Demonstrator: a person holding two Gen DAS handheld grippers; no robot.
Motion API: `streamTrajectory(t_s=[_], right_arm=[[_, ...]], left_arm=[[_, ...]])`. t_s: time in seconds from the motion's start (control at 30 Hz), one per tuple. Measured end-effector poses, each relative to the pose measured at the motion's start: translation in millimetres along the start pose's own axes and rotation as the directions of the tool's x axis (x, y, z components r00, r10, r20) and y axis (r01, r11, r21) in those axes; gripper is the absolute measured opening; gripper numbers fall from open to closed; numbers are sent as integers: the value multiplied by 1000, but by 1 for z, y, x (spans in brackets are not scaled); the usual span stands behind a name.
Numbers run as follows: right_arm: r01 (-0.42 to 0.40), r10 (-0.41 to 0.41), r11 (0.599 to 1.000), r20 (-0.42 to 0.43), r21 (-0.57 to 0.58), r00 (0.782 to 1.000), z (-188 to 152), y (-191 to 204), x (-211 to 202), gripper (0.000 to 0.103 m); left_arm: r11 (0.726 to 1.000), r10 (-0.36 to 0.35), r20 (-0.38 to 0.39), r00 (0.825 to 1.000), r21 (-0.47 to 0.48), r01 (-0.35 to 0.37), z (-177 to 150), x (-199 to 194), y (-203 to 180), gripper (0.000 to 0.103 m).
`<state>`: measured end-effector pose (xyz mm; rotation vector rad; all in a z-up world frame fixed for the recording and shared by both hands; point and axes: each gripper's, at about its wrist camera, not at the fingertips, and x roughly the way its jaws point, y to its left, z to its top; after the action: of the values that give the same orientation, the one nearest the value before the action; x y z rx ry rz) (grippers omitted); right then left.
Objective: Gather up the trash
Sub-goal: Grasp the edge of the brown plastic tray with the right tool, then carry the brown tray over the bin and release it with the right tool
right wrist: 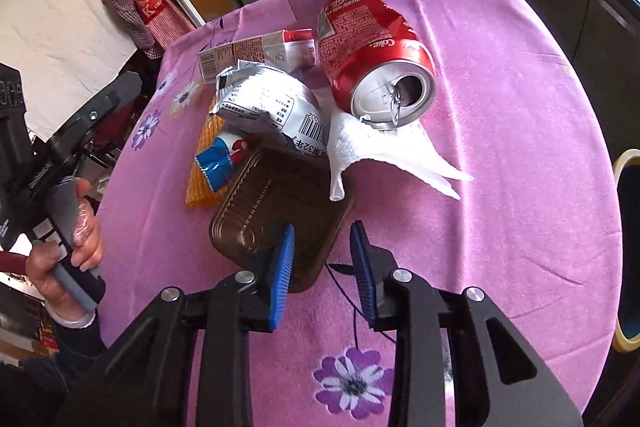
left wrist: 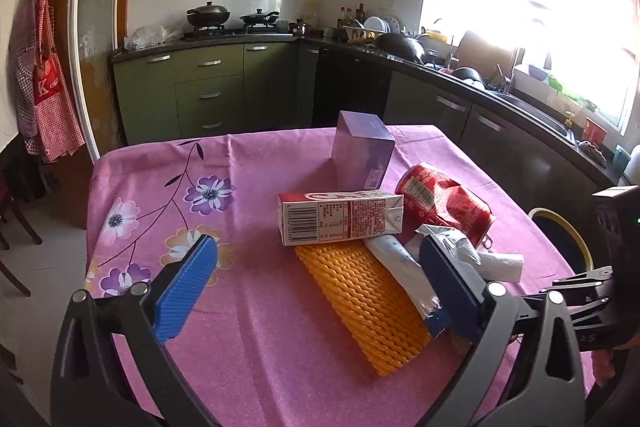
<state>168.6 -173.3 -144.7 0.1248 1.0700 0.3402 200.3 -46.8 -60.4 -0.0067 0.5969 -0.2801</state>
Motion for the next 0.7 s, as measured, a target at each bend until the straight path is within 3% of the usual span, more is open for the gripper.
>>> streamTrajectory(t_s=[0.07, 0.17, 0.5, 0.7], right_arm=[[10, -10, 1000, -5, -3, 1000, 1, 1, 5, 26], [26, -26, 1000, -3, -17, 1000, 2, 2, 7, 6], [37, -37, 998, -11, -51, 999, -25, -2, -22, 5], [4, -4, 1000, 6, 20, 1000, -54, -26, -65, 5]], left_arm=[[1000, 1, 1, 1000, 12, -1, -1, 0, -3, 96], [1000, -2, 2, 1000, 10, 2, -1, 0, -3, 96], [1000, -8, 4, 1000, 1, 8, -1, -1, -2, 96], [1000, -9, 3, 1000, 2, 9, -2, -1, -3, 96]])
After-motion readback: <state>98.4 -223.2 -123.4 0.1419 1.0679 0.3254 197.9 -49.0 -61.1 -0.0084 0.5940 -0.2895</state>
